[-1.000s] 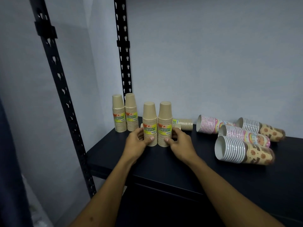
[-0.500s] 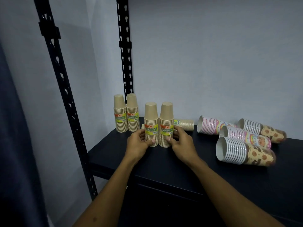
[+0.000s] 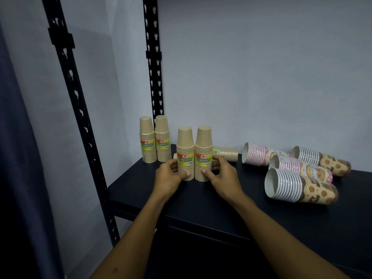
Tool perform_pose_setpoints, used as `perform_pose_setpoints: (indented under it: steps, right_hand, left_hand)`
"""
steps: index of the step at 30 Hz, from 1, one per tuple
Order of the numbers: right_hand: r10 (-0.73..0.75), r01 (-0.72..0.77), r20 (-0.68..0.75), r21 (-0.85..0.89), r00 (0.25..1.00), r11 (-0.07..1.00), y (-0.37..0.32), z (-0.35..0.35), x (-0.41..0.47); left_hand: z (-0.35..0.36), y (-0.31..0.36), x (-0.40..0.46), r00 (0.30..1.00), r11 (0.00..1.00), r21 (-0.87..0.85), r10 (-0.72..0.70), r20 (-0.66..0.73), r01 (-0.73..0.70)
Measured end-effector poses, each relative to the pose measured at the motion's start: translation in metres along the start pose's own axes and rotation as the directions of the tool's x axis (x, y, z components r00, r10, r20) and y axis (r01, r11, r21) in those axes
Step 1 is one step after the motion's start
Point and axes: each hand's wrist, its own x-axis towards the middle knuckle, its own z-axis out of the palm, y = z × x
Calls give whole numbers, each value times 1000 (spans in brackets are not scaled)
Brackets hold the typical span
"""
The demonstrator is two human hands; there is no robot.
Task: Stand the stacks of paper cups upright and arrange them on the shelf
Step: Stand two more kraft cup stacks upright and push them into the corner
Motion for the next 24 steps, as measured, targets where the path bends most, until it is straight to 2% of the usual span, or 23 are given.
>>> perform_pose_setpoints:
  steps: [8, 14, 24]
  right_hand:
    - [-22, 22, 14, -42, 1000, 999, -2, 1, -1]
    - [-62, 65, 137, -18, 989, 998, -15, 17, -2]
    - [-122, 108, 246, 70, 962, 992, -47, 100, 12]
  left_hand:
    - [-3, 6, -8, 999, 996, 87, 33, -24, -31]
    - [-36, 7, -17, 1000, 985, 174, 20, -22, -16]
    - [-108, -9, -15, 981, 972, 232, 0, -195, 46]
